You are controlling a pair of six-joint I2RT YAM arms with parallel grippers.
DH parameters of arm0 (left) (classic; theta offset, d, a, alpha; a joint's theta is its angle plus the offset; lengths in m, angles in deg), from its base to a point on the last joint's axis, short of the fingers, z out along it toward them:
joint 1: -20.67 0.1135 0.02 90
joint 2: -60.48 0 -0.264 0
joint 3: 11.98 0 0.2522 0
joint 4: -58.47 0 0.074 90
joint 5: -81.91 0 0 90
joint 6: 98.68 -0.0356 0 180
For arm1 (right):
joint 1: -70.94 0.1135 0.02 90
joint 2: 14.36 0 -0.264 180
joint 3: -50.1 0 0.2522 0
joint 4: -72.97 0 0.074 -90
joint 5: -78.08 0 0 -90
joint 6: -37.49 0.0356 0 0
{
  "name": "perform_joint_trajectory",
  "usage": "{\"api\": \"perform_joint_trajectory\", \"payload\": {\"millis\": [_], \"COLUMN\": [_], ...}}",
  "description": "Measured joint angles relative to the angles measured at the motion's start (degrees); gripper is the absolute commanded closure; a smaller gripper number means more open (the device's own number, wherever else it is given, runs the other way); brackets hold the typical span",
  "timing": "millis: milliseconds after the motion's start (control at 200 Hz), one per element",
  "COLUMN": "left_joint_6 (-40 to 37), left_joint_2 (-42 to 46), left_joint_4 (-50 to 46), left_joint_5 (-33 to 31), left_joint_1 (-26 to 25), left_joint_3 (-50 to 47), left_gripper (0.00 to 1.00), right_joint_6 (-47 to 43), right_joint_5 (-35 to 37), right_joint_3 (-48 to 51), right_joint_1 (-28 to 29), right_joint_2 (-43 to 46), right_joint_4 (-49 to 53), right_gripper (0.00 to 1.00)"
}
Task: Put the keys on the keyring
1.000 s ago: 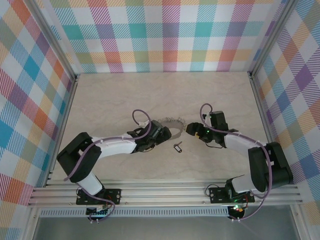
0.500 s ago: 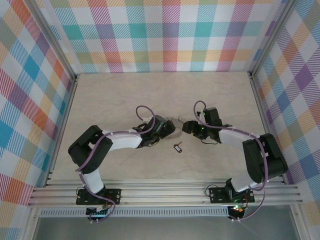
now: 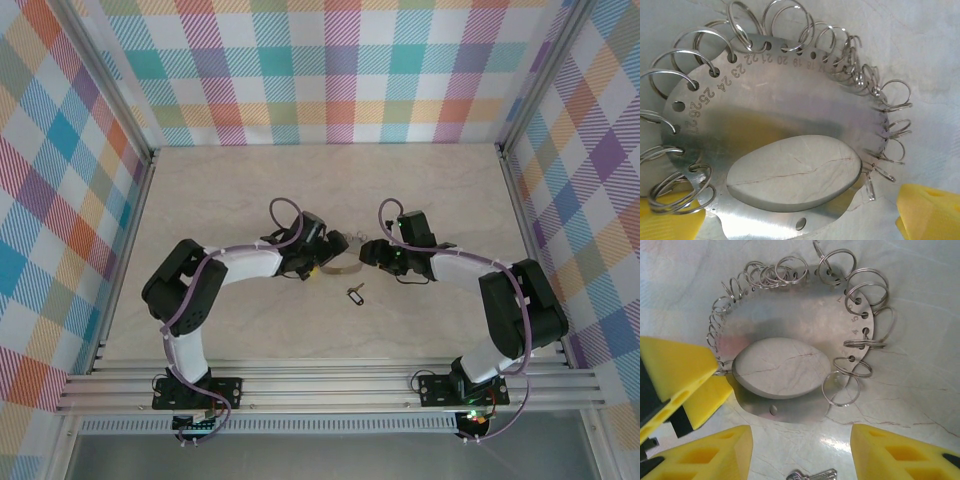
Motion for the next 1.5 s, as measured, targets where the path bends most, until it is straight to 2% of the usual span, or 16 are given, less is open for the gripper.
{"api": "perform_joint_trajectory", "payload": {"millis": [215,465,770,1025,1505], "left_joint_6": [-4.81,-10.1,-10.99,-12.15,-12.15], "left_joint_2": [-2.82,-2.16,6.95,7.52,8.26], "left_joint_4": [-2.89,5.66,5.66,5.44,5.27], "left_joint_5": [6.82,5.49,6.25,6.08,6.05], "left_joint_1": [3.63,10.32,9.73,9.73,9.73], "left_joint_3": [4.74,4.35,0.28,0.28,-1.49], "left_gripper": [0.0,0.0,0.0,0.0,0.0], "right_joint_6": [-1.73,-4.98,-9.03,-10.8,-17.35], "right_joint_5": [0.76,0.98,1.81,2.54,12.59], "right_joint_3": [-0.7,-0.81,-5.97,-9.16,-14.29], "right_joint_1": [0.0,1.53,4.81,6.75,9.25], "right_joint_2": [0.0,0.0,-1.27,-5.31,-10.49], "right_joint_4": [1.88,4.04,7.13,7.89,13.2], "right_gripper": [0.5,0.57,0.62,0.65,0.66]}}
